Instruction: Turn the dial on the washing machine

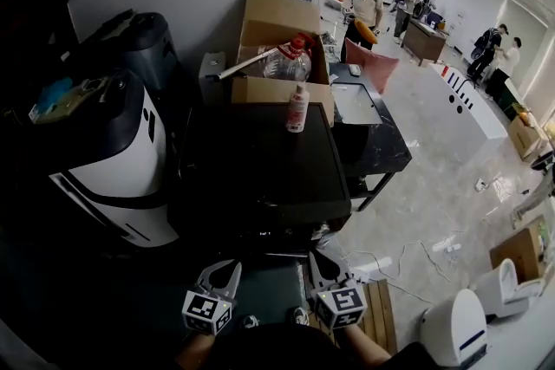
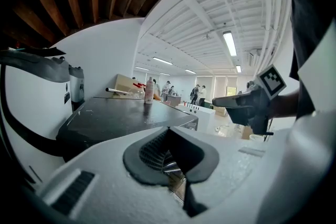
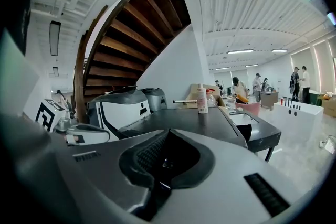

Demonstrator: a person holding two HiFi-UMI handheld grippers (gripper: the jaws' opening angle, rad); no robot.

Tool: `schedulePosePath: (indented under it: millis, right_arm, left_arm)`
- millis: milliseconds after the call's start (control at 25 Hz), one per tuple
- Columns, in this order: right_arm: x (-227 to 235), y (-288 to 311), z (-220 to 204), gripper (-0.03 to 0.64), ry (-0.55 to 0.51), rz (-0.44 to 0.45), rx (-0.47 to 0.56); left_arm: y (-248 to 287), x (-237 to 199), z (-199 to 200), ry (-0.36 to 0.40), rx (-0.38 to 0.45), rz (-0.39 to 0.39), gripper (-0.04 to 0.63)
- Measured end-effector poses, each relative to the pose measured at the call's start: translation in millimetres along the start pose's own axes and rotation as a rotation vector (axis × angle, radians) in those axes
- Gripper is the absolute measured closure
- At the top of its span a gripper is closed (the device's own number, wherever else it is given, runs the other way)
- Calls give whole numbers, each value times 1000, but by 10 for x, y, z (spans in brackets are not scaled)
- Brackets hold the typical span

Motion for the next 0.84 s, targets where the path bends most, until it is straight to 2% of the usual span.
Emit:
schedulePosePath:
  millis: [840]
  right_arm:
    - [100,-7,-15,617,4,22,-16]
  left_arm:
    - [60,111,5,4,2,15,584]
Point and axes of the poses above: the fingertips, and each gripper's own axes: y forward along the fingers, x to its right, z out of its top, the point moved 4 cm from there along -y, backward along the fingers, and after that the axes turned 6 degrees about y, right-handed, at the moved point
